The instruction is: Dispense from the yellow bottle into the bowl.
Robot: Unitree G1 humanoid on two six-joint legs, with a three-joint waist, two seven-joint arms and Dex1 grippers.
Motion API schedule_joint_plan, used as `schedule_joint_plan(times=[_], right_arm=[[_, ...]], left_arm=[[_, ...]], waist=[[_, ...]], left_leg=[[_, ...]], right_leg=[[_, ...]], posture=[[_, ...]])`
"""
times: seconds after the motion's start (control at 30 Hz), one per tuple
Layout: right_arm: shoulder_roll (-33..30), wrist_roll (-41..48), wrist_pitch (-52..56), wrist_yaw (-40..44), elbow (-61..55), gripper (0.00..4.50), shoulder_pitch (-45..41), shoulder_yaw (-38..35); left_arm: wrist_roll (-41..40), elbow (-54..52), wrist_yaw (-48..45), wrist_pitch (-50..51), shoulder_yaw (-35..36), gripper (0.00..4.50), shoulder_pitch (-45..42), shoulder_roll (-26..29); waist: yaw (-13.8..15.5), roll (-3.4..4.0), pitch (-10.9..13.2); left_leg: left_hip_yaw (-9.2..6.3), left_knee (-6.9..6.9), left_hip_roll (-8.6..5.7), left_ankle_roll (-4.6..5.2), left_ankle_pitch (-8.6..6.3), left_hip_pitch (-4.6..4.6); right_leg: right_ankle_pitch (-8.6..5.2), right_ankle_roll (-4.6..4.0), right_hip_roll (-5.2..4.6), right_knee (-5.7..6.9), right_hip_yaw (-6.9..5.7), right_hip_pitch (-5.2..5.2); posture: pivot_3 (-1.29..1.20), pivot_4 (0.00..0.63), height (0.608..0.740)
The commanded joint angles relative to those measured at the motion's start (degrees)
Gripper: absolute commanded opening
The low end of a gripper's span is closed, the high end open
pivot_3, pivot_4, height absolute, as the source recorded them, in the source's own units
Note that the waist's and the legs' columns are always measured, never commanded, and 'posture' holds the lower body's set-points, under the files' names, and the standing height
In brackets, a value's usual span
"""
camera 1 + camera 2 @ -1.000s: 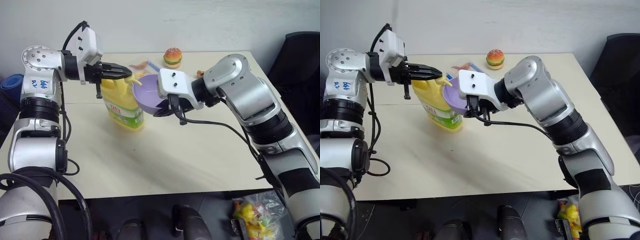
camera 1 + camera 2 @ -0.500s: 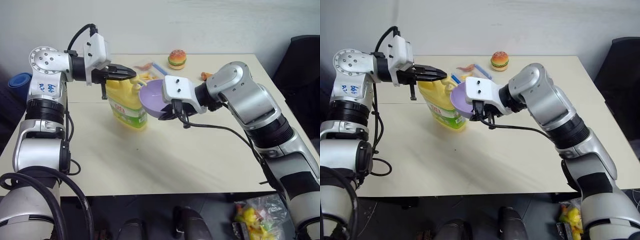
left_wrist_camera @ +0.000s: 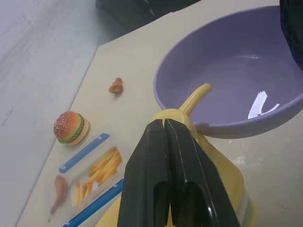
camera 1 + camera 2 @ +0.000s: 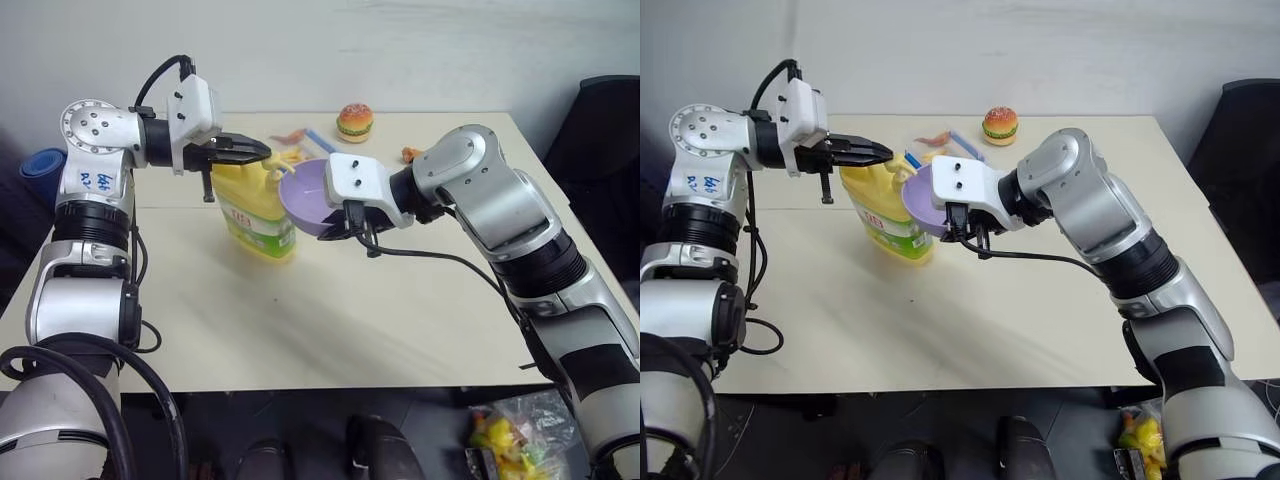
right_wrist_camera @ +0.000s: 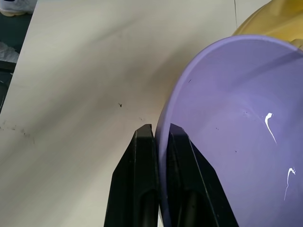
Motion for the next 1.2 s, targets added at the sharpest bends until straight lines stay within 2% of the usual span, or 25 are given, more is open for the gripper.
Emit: schedule_joint_plan(times=[0.03, 0.33, 0.6, 0.67, 0.77, 0.9, 1.1, 1.2], right_arm=[[0.45, 0.27, -0.61, -0.37, -1.95, 0.00, -1.30, -1.13], [0.47, 0.39, -0.23, -0.39, -2.29, 0.00, -1.33, -1.31], [-0.18, 0.40, 0.17, -0.36, -3.39, 0.00, -0.68, -1.35], [-0.26, 0.44, 0.40, -0.43, -3.81, 0.00, -0.44, -1.35], [-0.35, 0.50, 0.72, -0.59, -4.34, 0.00, -0.10, -1.37], [-0.52, 0.35, 0.62, -0.57, -4.66, 0.00, 0.35, -1.34], [-0.67, 0.18, 0.27, -0.62, -4.49, 0.00, 0.42, -1.32], [-0.73, 0.03, -0.23, -0.62, -4.07, 0.00, 0.37, -1.35]], left_arm=[[6.86, 4.84, -1.25, 0.62, -5.94, 0.09, 4.42, -0.66], [7.61, 7.10, 1.06, -0.63, -6.07, 0.09, 3.56, -1.43], [1.53, 8.41, 2.57, 6.54, 0.16, 0.09, -4.36, -1.50], [-0.05, 7.11, 1.55, 9.12, 1.74, 0.09, -5.56, -1.09], [-1.91, 4.07, 0.26, 12.61, 3.59, 0.09, -6.14, -0.56], [-2.98, -1.11, -0.99, 15.60, 4.60, 0.09, -5.21, 0.44], [-6.97, -9.82, -6.56, 23.51, 6.52, 0.09, -4.76, 5.16], [-6.63, -11.56, -4.75, 23.74, 6.64, 0.09, -6.00, 6.11]], waist=[[0.01, 0.01, -0.01], [0.02, 0.11, -0.15], [-0.07, 0.19, -0.05], [-0.12, 0.09, 0.05], [-0.25, 0.06, 0.07], [-0.58, 0.06, 0.13], [-0.64, 0.04, 0.22], [-0.49, 0.04, 0.22]], left_leg=[[-0.12, 0.00, 0.00, 0.00, 0.00, 0.00], [-0.46, 0.00, -0.02, 0.00, 0.00, 0.02], [-0.49, -0.03, -0.03, 0.01, 0.00, -0.09], [-0.51, -0.01, -0.02, 0.01, 0.00, -0.38], [-0.62, 0.23, -0.14, -0.01, 0.01, -1.30], [-0.61, 0.15, -0.24, -0.01, 0.01, -1.37], [-0.61, 0.19, -0.15, -0.01, 0.01, -1.37], [-0.62, 0.19, -0.13, -0.01, 0.01, -1.36]], right_leg=[[0.00, 0.00, -0.02, 0.01, 0.01, 0.00], [0.00, 0.00, -0.04, 0.01, 0.00, 0.01], [0.00, 0.00, -0.01, -0.03, -0.04, -0.05], [0.00, 0.00, 0.03, -0.04, -0.10, -0.29], [0.01, 0.01, 0.02, 0.08, -0.20, -1.21], [0.01, 0.02, 0.04, -0.07, -0.44, -1.24], [0.01, 0.02, 0.03, -0.05, -0.41, -1.22], [0.01, 0.01, 0.03, -0.03, -0.41, -1.22]], posture=[[0.00, 0.150, 0.740], [0.00, 0.150, 0.740], [0.00, 0.150, 0.740], [0.00, 0.150, 0.740], [0.00, 0.150, 0.740], [0.00, 0.150, 0.740], [0.00, 0.150, 0.740], [0.00, 0.150, 0.740]])
